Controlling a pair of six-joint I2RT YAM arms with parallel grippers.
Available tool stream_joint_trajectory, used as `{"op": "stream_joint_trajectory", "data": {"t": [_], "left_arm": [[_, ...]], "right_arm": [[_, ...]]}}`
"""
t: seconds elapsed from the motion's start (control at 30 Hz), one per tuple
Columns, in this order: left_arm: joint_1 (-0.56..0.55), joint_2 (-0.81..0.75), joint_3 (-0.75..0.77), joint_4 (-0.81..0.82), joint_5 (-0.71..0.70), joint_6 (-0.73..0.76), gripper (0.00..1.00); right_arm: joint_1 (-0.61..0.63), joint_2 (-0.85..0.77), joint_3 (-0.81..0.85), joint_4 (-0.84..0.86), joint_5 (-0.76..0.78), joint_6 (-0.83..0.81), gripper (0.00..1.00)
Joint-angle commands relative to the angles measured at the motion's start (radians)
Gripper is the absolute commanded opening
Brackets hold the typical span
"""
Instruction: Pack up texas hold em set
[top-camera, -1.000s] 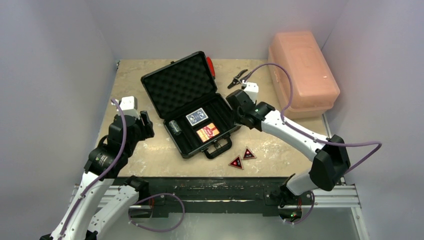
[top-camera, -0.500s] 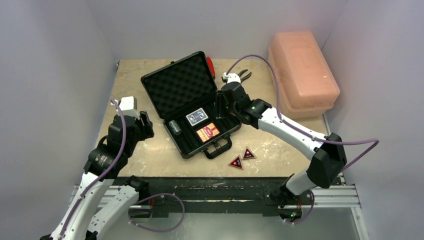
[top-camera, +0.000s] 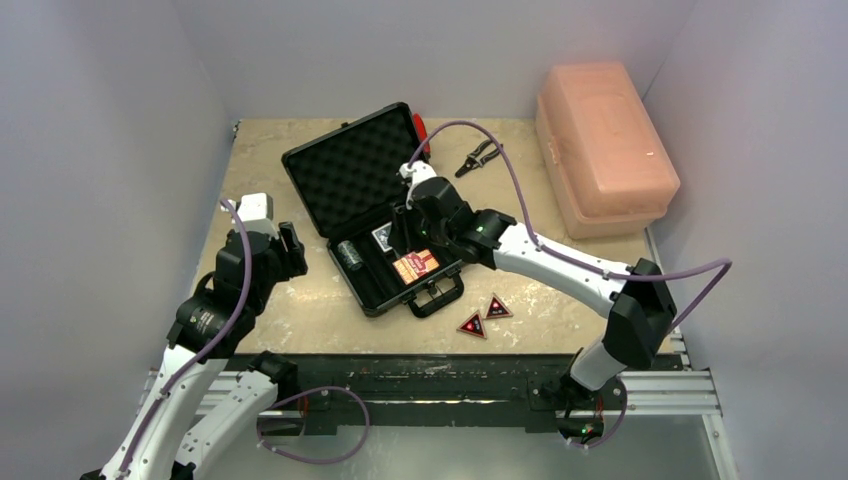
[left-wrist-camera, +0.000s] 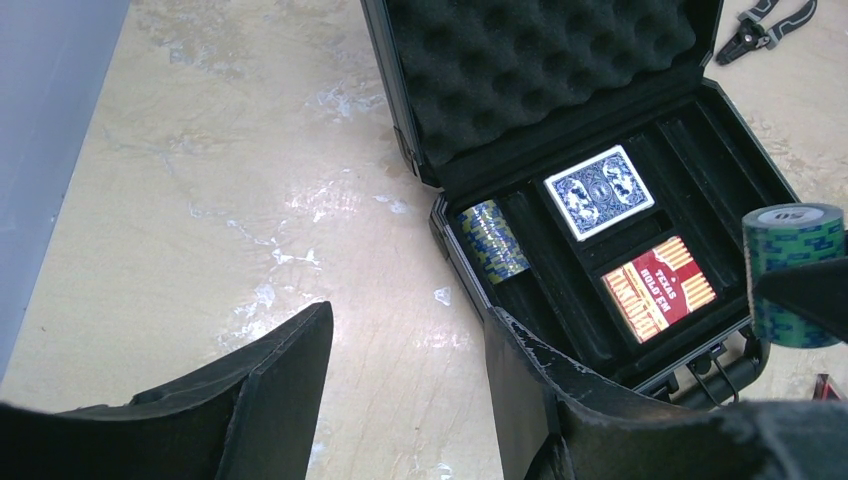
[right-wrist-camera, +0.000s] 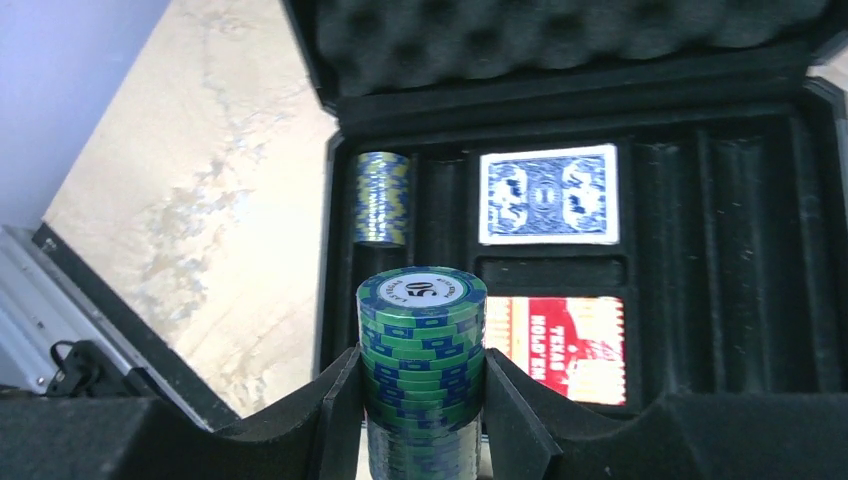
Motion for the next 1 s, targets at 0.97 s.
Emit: {"op": "stream_joint_trajectory", "data": {"t": [0.97], "left_arm": [[0.010, 0.050, 0.029, 0.028, -0.023, 0.033, 0.57]], "right_arm": [[0.140, 0.270, 0.158, 0.173, -0.072, -0.035, 0.00]]}}
